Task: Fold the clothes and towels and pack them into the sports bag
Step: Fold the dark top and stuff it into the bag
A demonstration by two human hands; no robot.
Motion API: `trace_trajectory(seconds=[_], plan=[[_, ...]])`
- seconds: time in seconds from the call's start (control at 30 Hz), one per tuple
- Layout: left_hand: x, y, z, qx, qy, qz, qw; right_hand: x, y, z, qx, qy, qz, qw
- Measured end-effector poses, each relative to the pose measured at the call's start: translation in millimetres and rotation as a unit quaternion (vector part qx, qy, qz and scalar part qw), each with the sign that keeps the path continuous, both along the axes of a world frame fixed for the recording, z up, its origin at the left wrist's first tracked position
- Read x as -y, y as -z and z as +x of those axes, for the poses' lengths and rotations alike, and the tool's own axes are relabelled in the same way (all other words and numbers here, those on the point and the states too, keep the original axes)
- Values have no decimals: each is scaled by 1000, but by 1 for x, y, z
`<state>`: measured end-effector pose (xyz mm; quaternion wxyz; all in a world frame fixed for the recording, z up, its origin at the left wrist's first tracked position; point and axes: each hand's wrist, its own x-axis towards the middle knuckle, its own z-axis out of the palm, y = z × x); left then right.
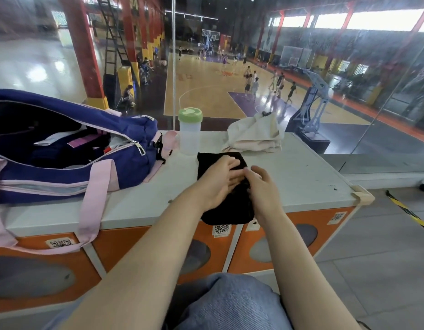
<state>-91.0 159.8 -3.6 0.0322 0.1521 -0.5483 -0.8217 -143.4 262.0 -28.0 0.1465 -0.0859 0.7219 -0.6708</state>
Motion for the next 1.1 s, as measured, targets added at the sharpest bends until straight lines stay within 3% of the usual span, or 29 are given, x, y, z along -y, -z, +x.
trace_trajectory(seconds=[0.13,0.2,0.27,0.37,0.57,0.63,0.77,0.87,1.1], plan=[[3,4,-3,-37,-42,95,994,-3,8,-6,-66,15,112,991],[4,1,-1,-67,-85,94,990,-4,10,-5,-77,7,151,985],[10,0,1,-63,-141,-11,988,-5,11,-5,-84,-3,169,982],[30,9,6,14,-218,-189,957,-7,10,-7,-81,-9,179,980],[49,26,15,146,-132,-246,949,-7,5,-4,-50,-18,164,985],[51,31,14,147,-126,-208,959,-6,5,-5,-42,-22,167,985],[51,30,16,147,-63,-29,987,2,4,-8,6,-42,144,989],[54,28,19,154,-24,18,988,8,11,-9,48,-47,101,993],[51,18,28,95,-47,75,992,9,13,-3,133,-66,-56,987]])
